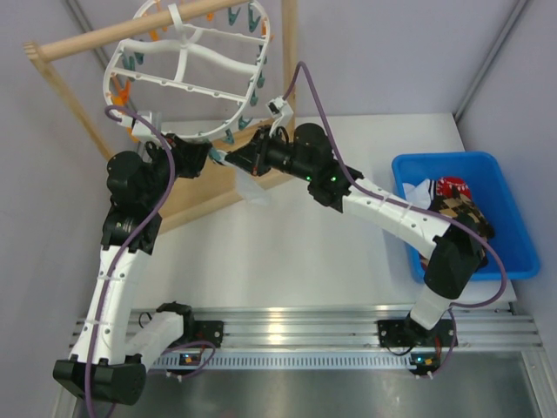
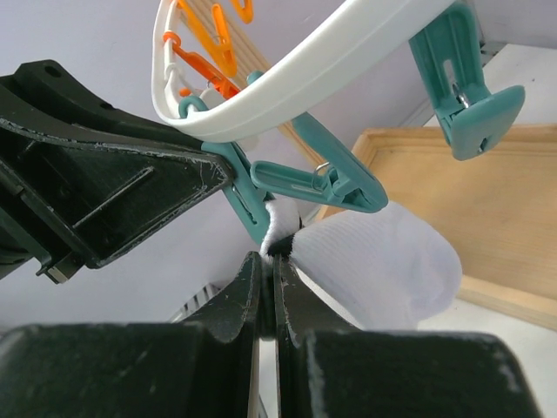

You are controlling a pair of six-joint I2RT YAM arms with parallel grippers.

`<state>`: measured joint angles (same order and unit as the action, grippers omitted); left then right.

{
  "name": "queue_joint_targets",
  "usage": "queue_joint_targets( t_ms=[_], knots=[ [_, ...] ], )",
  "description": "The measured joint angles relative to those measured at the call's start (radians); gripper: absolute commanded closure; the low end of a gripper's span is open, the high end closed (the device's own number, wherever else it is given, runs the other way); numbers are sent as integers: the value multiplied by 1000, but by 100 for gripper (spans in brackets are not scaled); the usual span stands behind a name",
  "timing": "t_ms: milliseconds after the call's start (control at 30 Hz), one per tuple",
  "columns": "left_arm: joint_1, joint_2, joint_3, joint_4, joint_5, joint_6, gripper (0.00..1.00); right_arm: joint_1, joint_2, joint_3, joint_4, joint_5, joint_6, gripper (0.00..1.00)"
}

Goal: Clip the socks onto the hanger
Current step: Clamp the sock onto the hanger.

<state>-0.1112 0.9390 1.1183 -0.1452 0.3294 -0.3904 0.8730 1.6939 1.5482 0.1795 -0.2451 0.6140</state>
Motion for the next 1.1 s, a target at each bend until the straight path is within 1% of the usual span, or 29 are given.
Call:
queue_joint_targets(
  t_ms=[167, 367, 533, 900, 1100],
  knots=[
    [0, 0, 0, -9, -14, 2, 100, 2, 0, 0, -11, -5, 7, 100],
    [0, 0, 0, -17, -35, 5, 100, 2, 0, 0, -7, -42, 52, 100],
    [0, 0, 0, -18, -35, 5, 100, 2, 2, 0, 0, -72, 79, 100],
    [0, 0, 0, -18, -29, 0, 100, -7, 13, 0, 2, -76, 89, 100],
    [0, 0, 0, -18, -26, 0, 100, -14, 19, 0, 31, -95, 105, 100]
  ],
)
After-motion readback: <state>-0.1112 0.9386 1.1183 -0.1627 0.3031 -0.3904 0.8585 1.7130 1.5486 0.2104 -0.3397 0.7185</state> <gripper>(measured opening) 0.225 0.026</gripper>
